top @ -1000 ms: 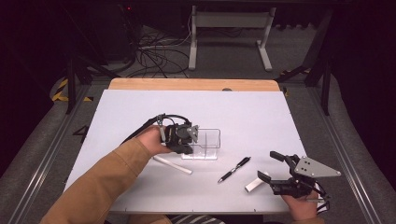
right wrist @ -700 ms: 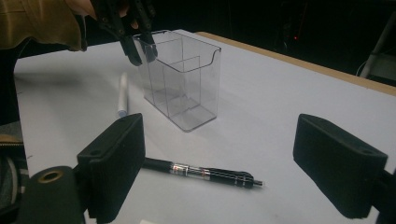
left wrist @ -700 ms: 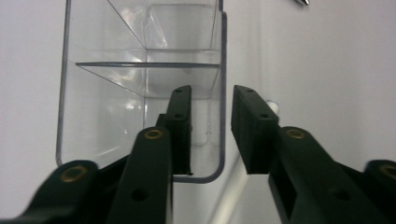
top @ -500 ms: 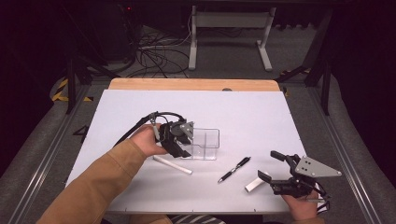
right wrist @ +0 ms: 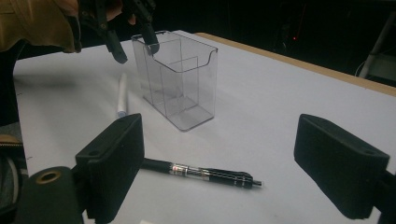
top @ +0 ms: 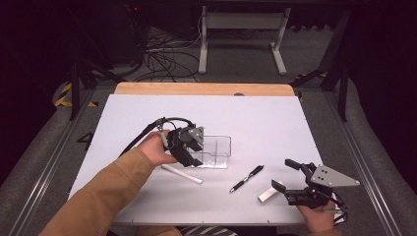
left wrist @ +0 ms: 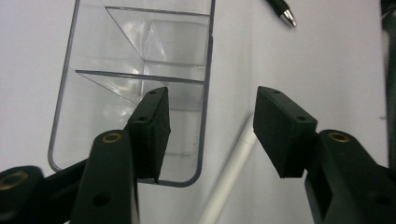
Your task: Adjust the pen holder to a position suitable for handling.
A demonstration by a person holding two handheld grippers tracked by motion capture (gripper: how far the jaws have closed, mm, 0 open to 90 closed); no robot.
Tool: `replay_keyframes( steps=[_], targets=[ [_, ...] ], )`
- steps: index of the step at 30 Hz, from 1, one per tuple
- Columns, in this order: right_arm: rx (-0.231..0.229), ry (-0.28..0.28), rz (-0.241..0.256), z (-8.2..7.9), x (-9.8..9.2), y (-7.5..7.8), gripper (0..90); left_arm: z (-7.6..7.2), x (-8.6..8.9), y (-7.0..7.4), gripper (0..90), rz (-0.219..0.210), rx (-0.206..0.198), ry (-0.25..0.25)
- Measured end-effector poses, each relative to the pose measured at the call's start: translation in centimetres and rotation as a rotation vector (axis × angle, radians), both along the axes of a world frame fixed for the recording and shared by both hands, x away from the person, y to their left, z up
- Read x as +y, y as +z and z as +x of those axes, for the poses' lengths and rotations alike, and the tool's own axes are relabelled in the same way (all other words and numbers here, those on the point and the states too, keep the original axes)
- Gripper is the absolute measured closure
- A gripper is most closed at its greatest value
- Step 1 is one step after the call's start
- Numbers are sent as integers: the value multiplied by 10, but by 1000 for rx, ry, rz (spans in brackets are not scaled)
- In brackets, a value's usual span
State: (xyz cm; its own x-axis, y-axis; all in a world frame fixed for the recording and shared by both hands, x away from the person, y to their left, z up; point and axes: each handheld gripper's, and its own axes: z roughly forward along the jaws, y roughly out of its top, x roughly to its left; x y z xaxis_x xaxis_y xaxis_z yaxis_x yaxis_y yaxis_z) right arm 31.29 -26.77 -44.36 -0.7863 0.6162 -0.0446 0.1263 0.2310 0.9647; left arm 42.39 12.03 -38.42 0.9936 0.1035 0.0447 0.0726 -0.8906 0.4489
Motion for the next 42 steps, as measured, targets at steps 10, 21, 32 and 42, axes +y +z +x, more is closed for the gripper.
replay_keyframes(
  steps=[10,21,32,42],
  targets=[
    [2,6,-1,0,1,0,165,2,3,1,766,-8,19,27],
    [4,9,1,1,1,-1,164,2,2,1,850,-9,7,32],
    [-1,4,-5,0,1,0,161,-6,12,9,596,-66,-23,39],
    [-45,8,-27,-1,5,12,124,-31,46,29,475,-241,-86,125]
  ],
)
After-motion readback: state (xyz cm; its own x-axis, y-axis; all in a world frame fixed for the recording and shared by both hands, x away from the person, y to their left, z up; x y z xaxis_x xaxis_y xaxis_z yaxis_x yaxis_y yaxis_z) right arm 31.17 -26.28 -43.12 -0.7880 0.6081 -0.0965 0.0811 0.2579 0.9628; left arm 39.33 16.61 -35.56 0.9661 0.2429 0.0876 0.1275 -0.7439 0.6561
